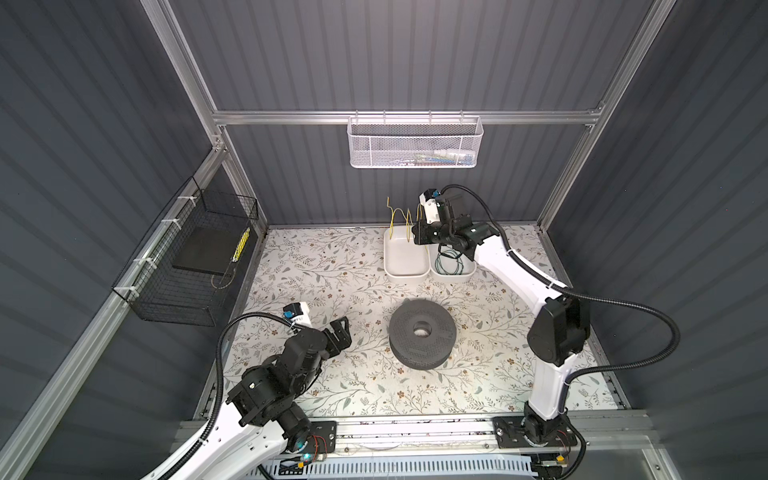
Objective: Wrap the cables
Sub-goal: 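Grasp the yellow cable with the right gripper and lift it out of the tray, then carry the yellow cable over the spool with the right gripper while the left gripper approaches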
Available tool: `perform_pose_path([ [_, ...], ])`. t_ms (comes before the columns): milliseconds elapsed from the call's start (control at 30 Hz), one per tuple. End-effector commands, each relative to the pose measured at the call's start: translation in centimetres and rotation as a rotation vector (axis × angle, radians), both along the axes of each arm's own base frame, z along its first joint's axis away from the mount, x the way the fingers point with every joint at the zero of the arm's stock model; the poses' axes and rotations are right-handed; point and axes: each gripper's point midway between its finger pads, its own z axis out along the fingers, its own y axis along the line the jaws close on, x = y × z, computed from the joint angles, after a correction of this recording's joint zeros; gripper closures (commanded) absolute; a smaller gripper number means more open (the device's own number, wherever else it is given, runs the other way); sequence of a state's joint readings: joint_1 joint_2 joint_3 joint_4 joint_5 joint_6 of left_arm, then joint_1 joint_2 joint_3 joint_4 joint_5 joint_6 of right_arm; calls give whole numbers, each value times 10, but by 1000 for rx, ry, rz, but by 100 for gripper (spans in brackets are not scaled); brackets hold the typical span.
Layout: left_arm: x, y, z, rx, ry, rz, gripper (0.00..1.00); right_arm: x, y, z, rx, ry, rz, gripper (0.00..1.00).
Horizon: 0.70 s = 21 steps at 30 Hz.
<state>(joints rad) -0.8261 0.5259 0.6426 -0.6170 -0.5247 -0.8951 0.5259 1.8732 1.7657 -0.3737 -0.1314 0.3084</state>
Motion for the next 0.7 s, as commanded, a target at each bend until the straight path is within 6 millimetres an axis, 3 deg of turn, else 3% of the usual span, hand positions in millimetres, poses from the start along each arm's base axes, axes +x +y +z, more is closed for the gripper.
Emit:
perform_pose_path([
  [0, 8, -4, 25, 22, -90, -22, 1, -34, 2, 7, 25, -3, 34, 100],
  [100, 12, -19, 43, 23, -149, -93, 2, -68, -8, 13, 66, 6, 35, 100],
  [200, 17, -40, 59, 19, -167, -177, 15, -105, -22, 15, 109, 29, 21, 100],
  [367, 25, -73, 65, 69, -99, -290, 37, -156, -47, 14, 168, 85, -26, 100],
  [533, 30, -107, 80, 43, -144, -417, 31, -204, -74, 22, 202, 120, -59, 100],
  [667, 34, -126, 86, 31, -187, -486, 25, -231, -89, 25, 223, 137, -56, 100],
])
